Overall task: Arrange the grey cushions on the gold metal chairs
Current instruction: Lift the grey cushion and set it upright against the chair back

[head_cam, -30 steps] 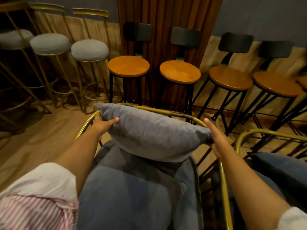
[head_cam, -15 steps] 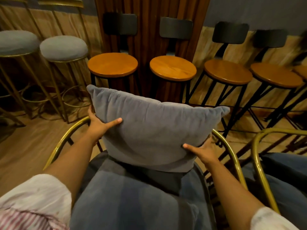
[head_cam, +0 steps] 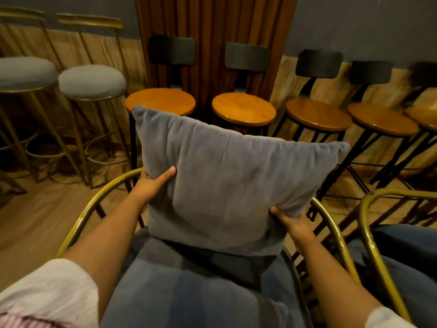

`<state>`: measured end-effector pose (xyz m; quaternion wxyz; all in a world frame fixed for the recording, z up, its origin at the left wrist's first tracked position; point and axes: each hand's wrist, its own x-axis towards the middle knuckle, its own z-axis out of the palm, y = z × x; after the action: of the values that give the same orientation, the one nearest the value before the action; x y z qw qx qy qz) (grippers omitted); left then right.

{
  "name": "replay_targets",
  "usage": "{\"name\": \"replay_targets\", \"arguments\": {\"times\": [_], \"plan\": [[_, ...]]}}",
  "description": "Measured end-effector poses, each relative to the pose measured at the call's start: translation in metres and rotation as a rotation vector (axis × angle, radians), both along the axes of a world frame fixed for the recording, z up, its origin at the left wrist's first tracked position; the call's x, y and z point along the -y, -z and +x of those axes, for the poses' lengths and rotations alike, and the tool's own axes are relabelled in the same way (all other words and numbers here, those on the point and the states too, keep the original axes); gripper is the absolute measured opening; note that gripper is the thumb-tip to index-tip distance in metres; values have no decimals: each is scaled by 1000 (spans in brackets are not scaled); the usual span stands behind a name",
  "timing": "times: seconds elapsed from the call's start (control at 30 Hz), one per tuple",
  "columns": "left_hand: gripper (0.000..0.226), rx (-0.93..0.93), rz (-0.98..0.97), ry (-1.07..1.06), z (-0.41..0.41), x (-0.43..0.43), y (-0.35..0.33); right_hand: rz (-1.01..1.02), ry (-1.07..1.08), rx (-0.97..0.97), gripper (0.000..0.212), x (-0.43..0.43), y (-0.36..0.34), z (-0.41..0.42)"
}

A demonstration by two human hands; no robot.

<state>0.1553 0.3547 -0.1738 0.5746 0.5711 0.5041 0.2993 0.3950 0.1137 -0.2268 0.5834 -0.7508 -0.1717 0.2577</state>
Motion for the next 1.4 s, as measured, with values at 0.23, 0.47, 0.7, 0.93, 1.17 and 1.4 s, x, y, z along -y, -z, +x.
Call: {"name": "replay_targets", "arguments": {"times": [0.23,0.47,0.7,0.93,1.17,1.4], "plan": [[112,8,64,43,-33,40,-126,139,208,141,96,40,-111,-42],[105,-70,124,143,-57,127,-204,180,378,195,82,141,-178,-92],[114,22,129,331,-20,216,-226,105,532,199,95,257,-214,-87],[108,-7,156,422,62,317,-222,21,656,212,95,379,-244,-28],[105,-4,102,488,196,435,-211,-87,659,173,90,502,-255,93],[101,14,37,496,316,527,-201,-208,640,147,94,589,-259,209]]}}
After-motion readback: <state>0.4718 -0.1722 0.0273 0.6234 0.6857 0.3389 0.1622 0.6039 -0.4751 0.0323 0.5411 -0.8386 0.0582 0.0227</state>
